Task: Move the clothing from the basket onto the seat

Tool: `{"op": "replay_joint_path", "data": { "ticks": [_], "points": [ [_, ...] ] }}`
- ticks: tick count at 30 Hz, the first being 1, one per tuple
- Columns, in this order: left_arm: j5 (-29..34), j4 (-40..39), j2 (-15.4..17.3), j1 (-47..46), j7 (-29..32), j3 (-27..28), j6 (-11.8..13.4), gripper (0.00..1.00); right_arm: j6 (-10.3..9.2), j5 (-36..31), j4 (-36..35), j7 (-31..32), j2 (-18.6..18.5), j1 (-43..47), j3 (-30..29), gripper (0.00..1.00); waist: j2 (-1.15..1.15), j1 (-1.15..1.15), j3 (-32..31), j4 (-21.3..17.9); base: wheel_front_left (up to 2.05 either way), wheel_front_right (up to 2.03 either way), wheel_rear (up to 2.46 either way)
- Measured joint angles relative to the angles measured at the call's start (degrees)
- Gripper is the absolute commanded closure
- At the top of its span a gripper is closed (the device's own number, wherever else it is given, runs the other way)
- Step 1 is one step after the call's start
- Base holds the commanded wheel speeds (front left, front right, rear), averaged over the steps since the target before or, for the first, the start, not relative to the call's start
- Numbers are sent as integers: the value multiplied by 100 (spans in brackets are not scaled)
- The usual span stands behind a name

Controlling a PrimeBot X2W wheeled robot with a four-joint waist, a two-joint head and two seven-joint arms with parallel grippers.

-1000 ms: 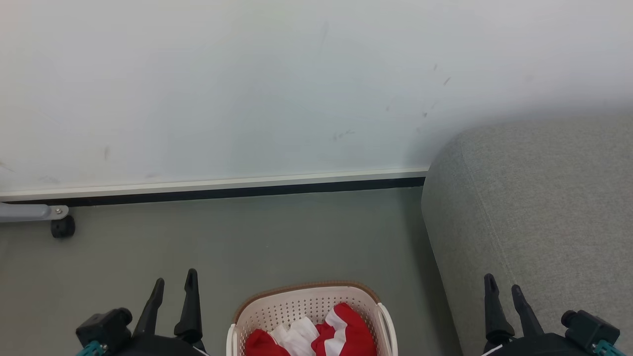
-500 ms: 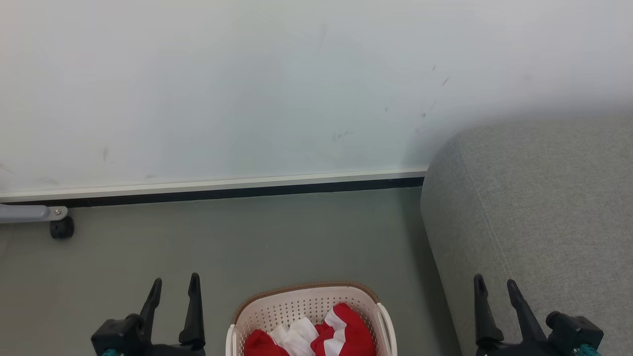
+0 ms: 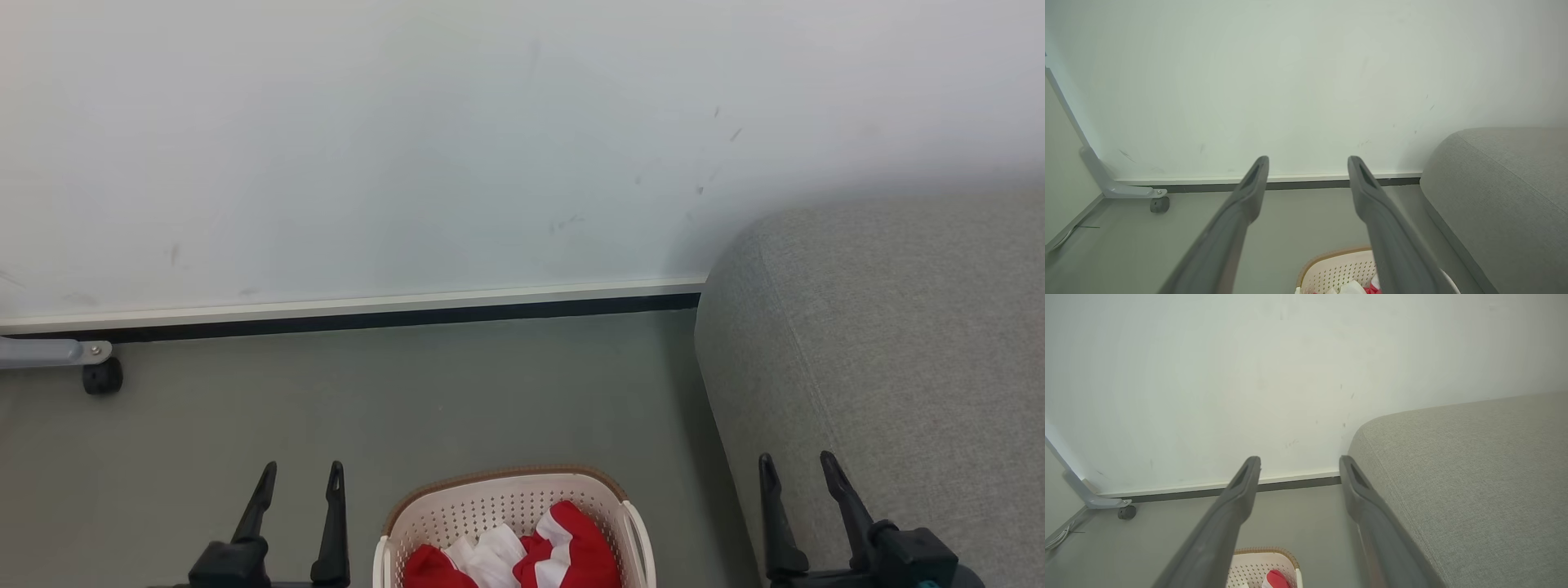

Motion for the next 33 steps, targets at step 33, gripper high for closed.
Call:
{"op": "replay_joint_path", "data": {
  "ticks": [33],
  "points": [
    [263,82,-54,15,-24,114,-67,0,-8,-193,-73,-35,13,103,-99,0,0,0,119,-1,0,0,0]
  ]
}}
